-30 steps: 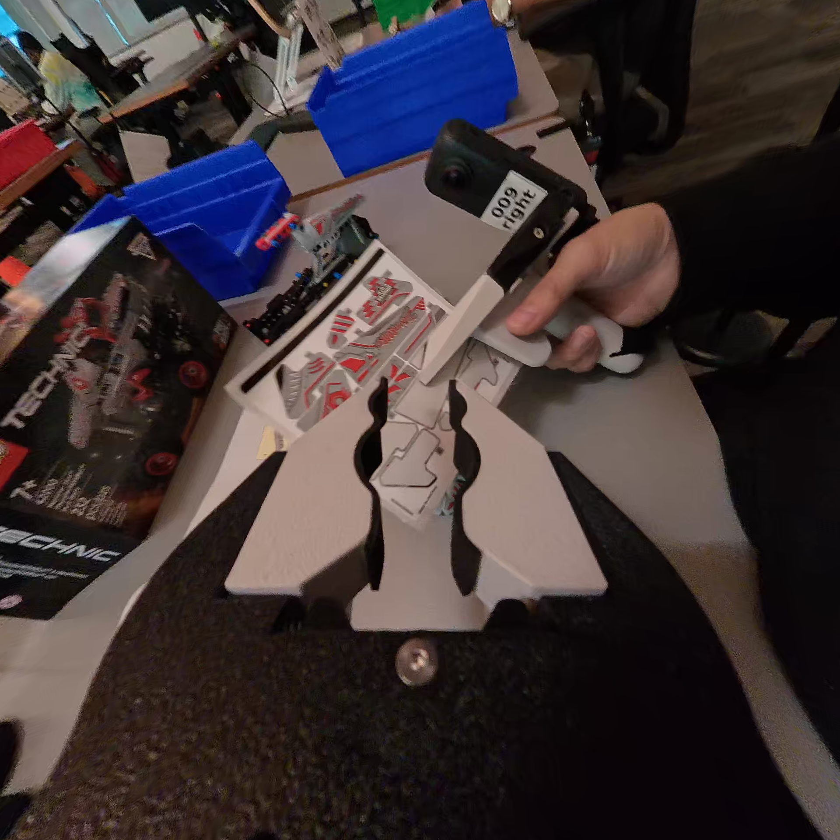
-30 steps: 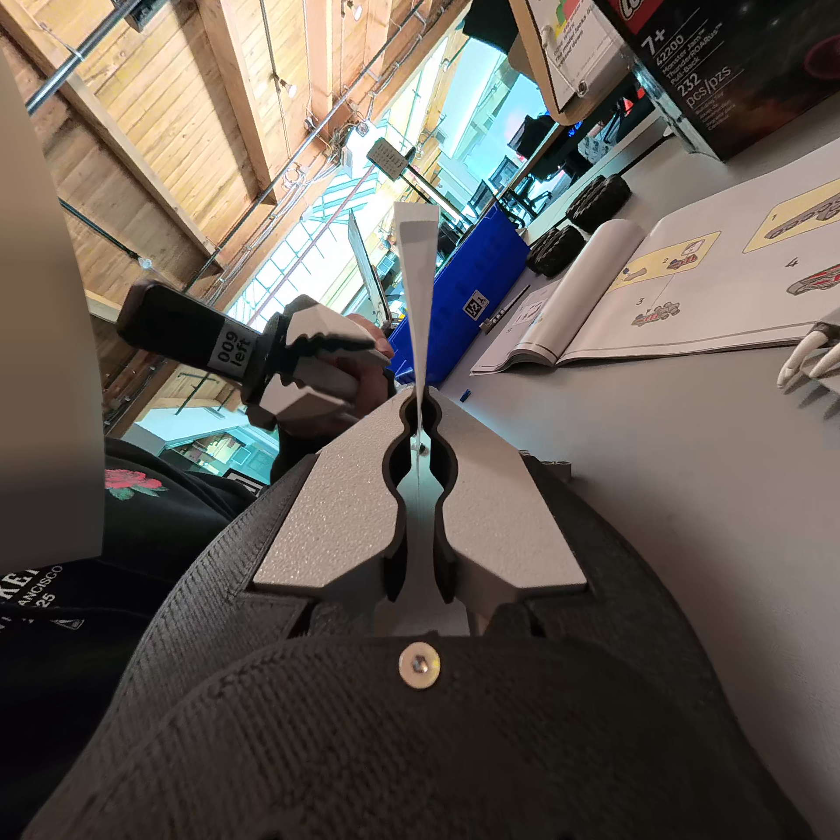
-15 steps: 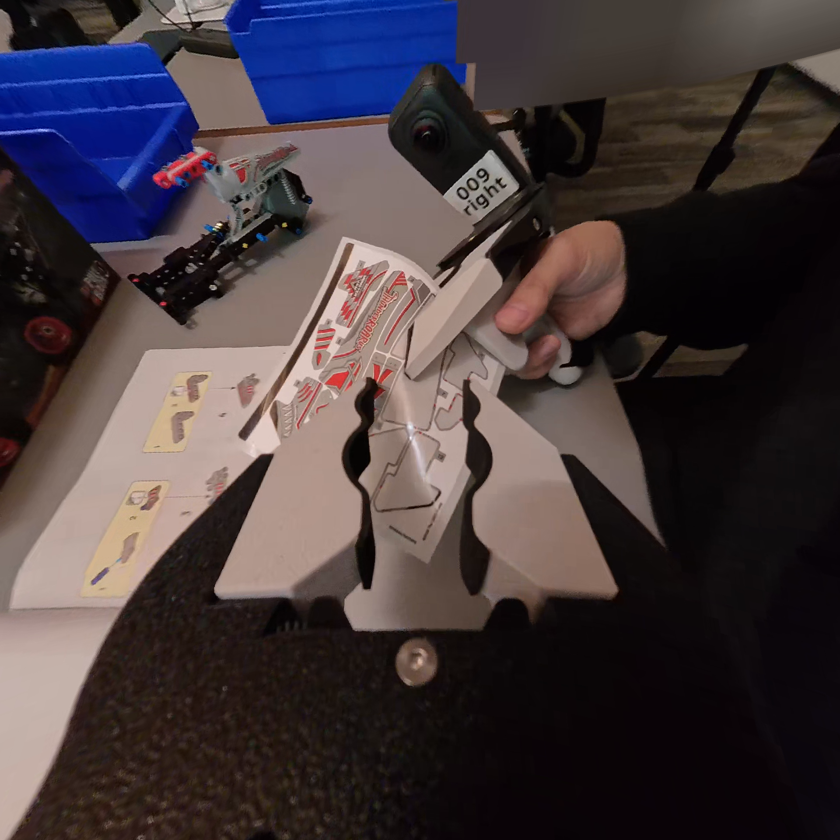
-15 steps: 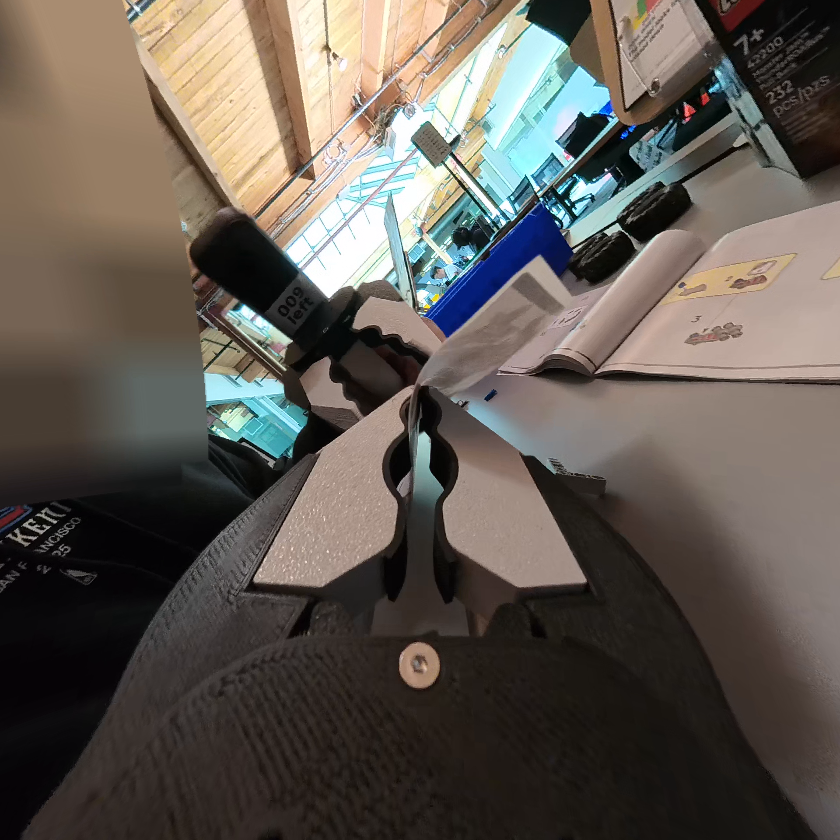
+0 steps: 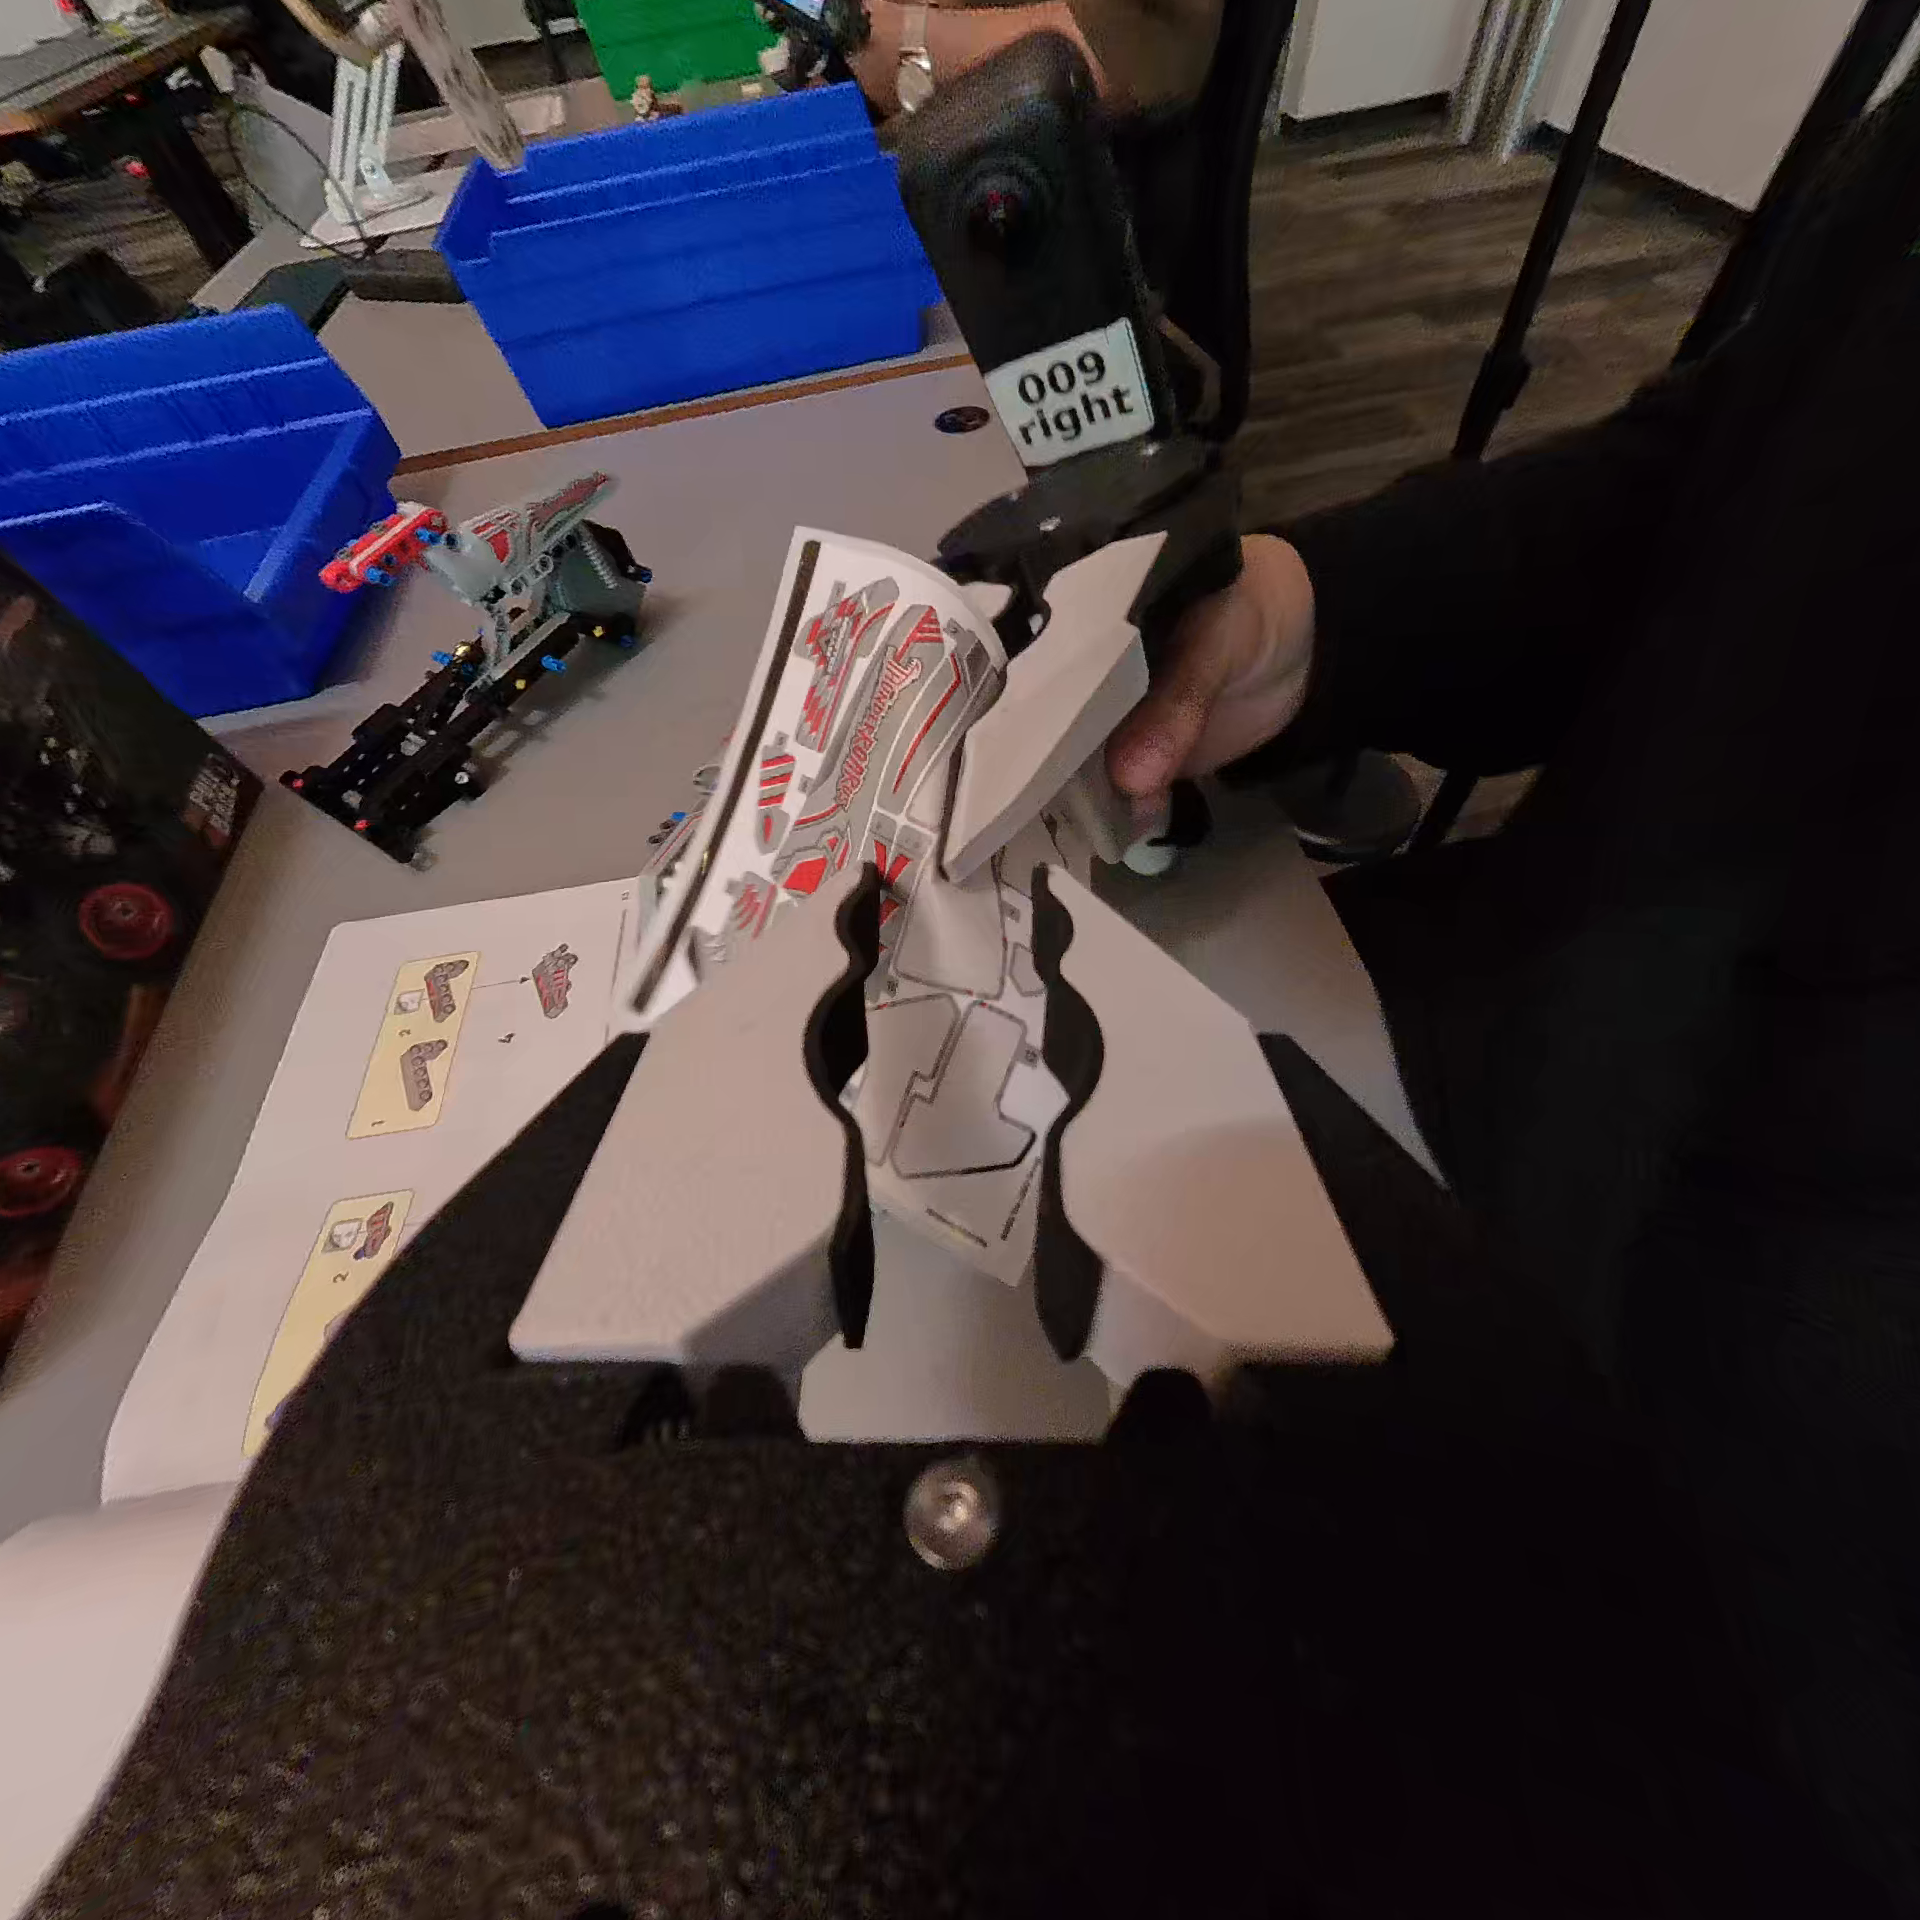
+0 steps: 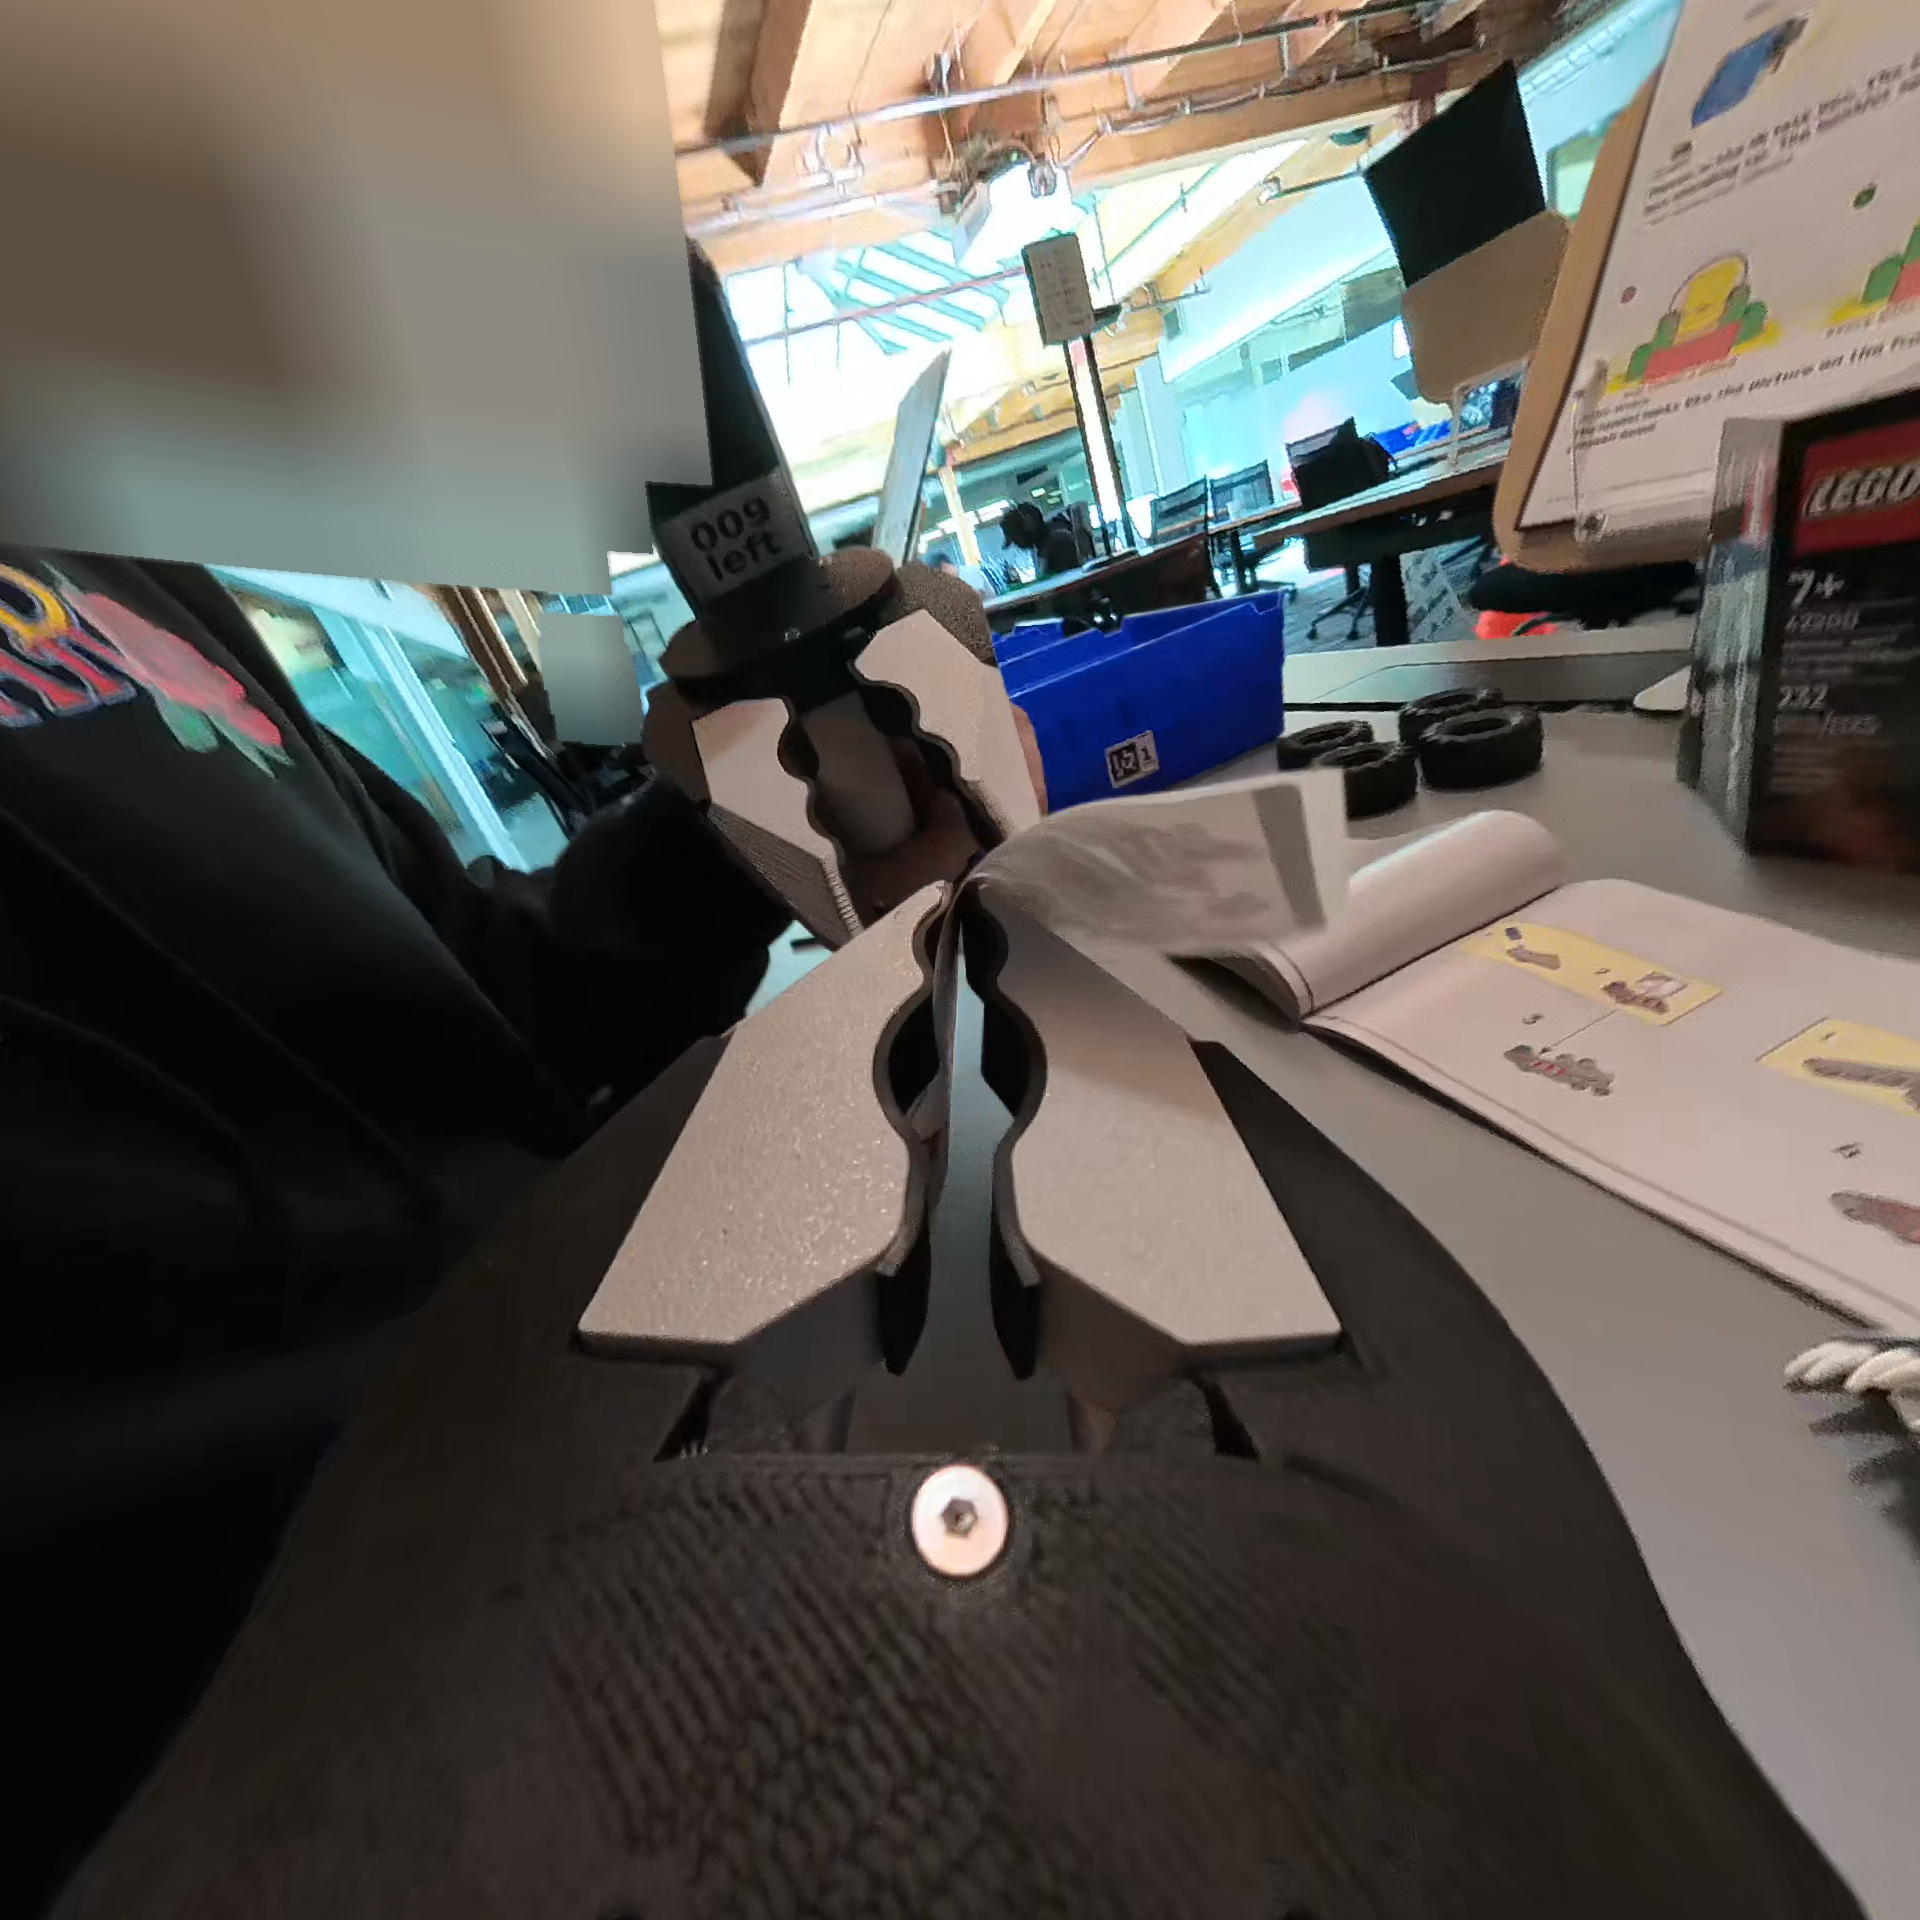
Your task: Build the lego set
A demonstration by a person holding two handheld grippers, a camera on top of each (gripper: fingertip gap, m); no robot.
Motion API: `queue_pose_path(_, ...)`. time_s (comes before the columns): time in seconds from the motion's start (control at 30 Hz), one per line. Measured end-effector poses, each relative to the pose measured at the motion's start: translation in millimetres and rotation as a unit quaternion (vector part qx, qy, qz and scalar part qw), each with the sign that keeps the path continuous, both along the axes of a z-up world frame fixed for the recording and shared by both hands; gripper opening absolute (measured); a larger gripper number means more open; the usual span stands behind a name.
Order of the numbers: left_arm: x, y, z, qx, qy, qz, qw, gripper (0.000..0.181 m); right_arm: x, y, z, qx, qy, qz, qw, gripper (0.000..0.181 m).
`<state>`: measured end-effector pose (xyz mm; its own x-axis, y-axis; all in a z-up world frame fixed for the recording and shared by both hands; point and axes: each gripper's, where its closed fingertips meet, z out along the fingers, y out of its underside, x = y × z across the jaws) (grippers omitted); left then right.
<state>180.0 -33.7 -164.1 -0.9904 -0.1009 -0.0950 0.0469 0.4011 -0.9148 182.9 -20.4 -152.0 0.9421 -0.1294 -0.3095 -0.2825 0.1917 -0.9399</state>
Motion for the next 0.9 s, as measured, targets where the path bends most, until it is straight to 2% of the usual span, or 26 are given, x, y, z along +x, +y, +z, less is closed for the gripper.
queue_pose_path(0.3, -14, 1, 3, 0.017, -0.018, -0.038, 0.999, 0.023, -14, 2, -3, -0.102, -0.172, -0.015, 0.980, 0.000)
queue_pose_path(0.4, -17, 1, 5, 0.021, -0.023, -0.045, 0.999, 0.016, -20, 2, -3, -0.109, -0.194, -0.007, 0.975, 0.000)
queue_pose_path(0.63, -23, 3, 6, 0.026, -0.023, -0.057, 0.998, 0.015, -26, 3, -2, -0.110, -0.224, 0.005, 0.968, 0.000)
queue_pose_path(0.9, -30, 5, 5, 0.021, 0.013, -0.078, 0.997, 0.012, -32, 5, -3, -0.128, -0.271, 0.005, 0.954, 0.000)
